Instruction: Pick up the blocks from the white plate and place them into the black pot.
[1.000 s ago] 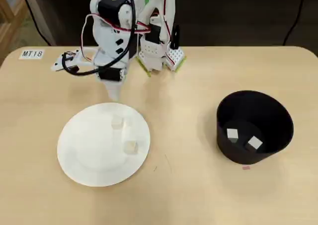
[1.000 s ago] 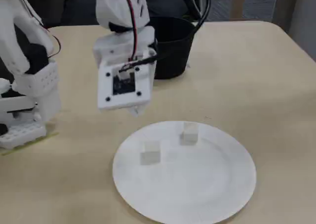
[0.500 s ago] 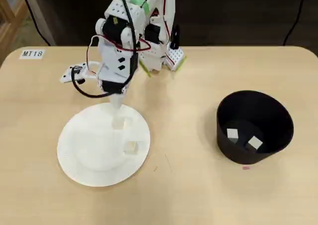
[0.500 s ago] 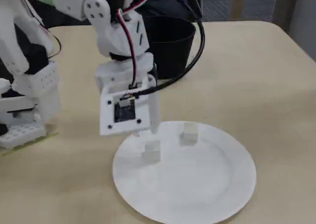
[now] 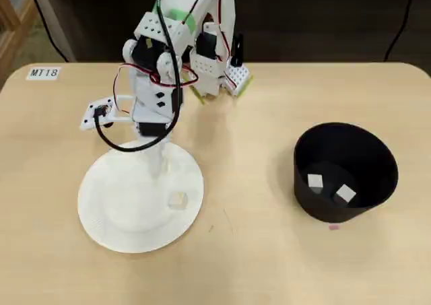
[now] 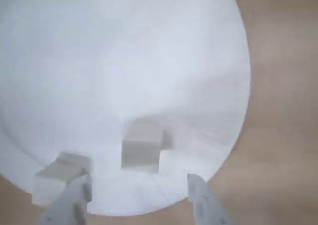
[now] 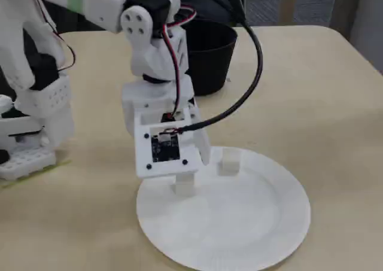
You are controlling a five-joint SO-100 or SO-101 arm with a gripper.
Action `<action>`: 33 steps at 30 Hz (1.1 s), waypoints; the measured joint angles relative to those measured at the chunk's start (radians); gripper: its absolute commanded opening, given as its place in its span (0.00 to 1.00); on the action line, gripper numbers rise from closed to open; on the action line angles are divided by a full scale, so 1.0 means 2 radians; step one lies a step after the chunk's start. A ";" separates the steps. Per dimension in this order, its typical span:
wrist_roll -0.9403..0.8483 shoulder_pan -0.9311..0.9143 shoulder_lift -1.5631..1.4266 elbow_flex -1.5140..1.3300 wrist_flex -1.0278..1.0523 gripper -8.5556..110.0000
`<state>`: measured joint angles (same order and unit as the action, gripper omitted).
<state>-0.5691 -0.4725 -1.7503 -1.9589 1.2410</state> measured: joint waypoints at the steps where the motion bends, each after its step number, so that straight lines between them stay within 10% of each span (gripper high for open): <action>1: -0.001 -0.002 0.002 0.002 0.004 0.32; 16: -0.002 -0.005 0.057 0.004 -0.032 0.30; 33: 0.033 0.007 0.089 0.005 -0.093 0.05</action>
<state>-0.5031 -0.4587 -1.5723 -1.9497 1.0554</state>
